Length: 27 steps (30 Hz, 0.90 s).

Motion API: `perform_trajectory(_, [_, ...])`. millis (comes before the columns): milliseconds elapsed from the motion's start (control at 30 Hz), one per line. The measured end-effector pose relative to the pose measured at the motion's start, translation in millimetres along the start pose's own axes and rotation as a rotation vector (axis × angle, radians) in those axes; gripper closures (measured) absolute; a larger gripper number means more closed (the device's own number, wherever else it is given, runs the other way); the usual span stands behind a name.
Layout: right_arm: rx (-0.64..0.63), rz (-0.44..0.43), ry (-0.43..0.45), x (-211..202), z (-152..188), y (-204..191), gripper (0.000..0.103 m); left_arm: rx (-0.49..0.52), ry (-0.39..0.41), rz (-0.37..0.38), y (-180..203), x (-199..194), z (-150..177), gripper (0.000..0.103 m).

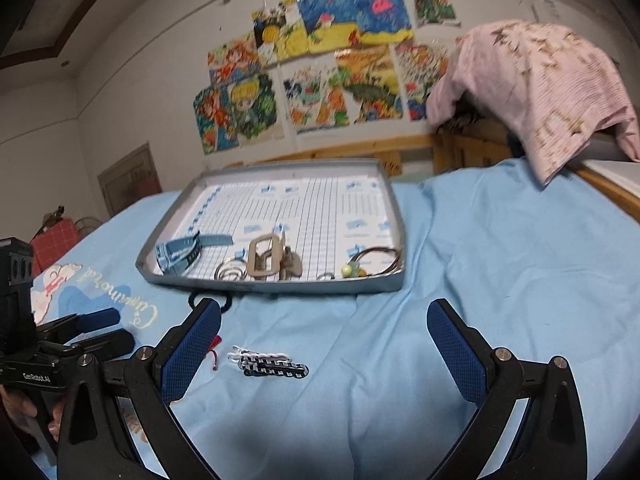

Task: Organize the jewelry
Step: 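Move both tools toward the red beaded string and the black-and-white chain keyring, then grasp the red beaded string with the left tool while the right tool grasps the black chain keyring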

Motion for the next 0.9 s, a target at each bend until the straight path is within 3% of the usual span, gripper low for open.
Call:
perform_trajectory(200, [-0.003,-0.051,-0.027,20.1,-2.0,0.3,0.005,-0.01,-0.034,0.013,-4.6,16.0,-4.2,0.011])
perform_trajectory(233, [-0.004,-0.059,-0.035,22.4,-1.0,-0.3,0.009,-0.008,-0.038,0.017,-4.8,17.7,-4.7,0.012])
perform_trajectory(300, [-0.01,-0.065,-0.053,26.4,3.4,-1.0,0.033,-0.006,-0.057,0.034,-5.2,21.7,-3.1,0.023])
perform_trajectory(333, [-0.018,-0.07,-0.072,29.2,6.6,-2.4,0.036,-0.003,-0.07,0.046,-5.0,23.9,-1.8,0.025])
perform_trajectory(567, [-0.114,-0.151,-0.175,40.5,26.5,-19.6,0.04,0.029,-0.152,0.119,0.4,38.3,9.4,0.044])
perform_trajectory(800, [-0.18,-0.19,-0.232,47.6,35.5,-30.9,0.055,0.031,-0.193,0.143,-0.5,46.8,14.1,0.06])
perform_trajectory(900, [-0.197,-0.195,-0.236,51.6,35.5,-34.4,0.056,0.028,-0.202,0.142,-1.9,50.0,16.1,0.07])
Point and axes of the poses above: each gripper's, at about its wrist camera, not at the fingertips, and x roughly the way its jaws point, y to its right, z to its underside, the point moved 1 cm from there along x, roughly the way its jaws point, and after that the axes turned 12 degrees about z, right-handed, at the moved point
